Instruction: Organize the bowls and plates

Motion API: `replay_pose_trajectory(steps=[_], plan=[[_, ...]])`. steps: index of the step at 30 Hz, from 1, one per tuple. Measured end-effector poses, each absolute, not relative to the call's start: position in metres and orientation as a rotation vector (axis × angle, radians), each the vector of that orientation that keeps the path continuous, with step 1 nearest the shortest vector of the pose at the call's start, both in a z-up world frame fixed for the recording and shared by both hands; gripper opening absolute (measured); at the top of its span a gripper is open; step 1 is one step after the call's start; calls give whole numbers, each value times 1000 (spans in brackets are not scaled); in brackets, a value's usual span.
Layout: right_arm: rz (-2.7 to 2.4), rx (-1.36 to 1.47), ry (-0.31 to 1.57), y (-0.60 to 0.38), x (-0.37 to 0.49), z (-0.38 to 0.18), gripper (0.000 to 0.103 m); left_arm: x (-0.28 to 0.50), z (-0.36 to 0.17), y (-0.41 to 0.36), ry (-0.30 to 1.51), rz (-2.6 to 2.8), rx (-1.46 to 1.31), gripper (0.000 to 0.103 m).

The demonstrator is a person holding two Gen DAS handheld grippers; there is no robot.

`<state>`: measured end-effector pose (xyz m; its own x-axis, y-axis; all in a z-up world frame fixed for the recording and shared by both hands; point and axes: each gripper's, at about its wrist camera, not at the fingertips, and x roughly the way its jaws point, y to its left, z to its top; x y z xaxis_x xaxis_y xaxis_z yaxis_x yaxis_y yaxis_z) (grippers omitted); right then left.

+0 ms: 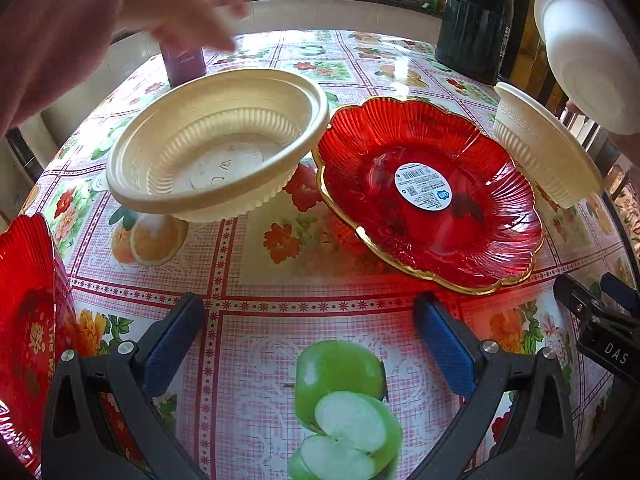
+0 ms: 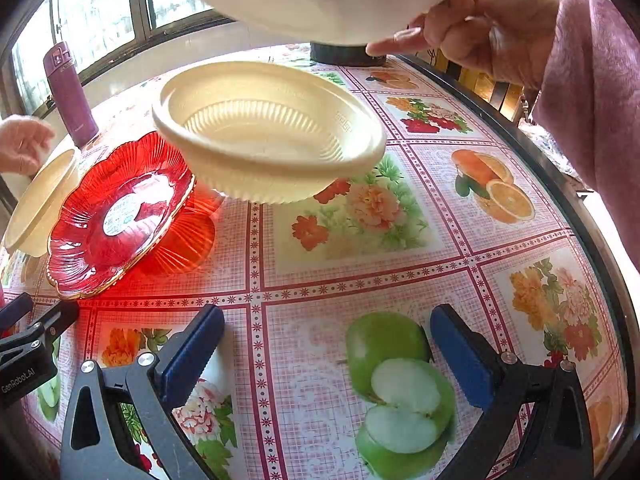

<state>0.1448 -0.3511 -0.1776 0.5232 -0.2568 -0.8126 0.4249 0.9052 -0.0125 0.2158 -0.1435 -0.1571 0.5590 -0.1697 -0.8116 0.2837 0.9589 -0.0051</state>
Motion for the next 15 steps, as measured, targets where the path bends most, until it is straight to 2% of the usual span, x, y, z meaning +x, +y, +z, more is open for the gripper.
replay_pose_trajectory(steps=[15], plan=[[-410,197,936,-351,145,-178,103,217,-158,-144,941,-268,131,103]])
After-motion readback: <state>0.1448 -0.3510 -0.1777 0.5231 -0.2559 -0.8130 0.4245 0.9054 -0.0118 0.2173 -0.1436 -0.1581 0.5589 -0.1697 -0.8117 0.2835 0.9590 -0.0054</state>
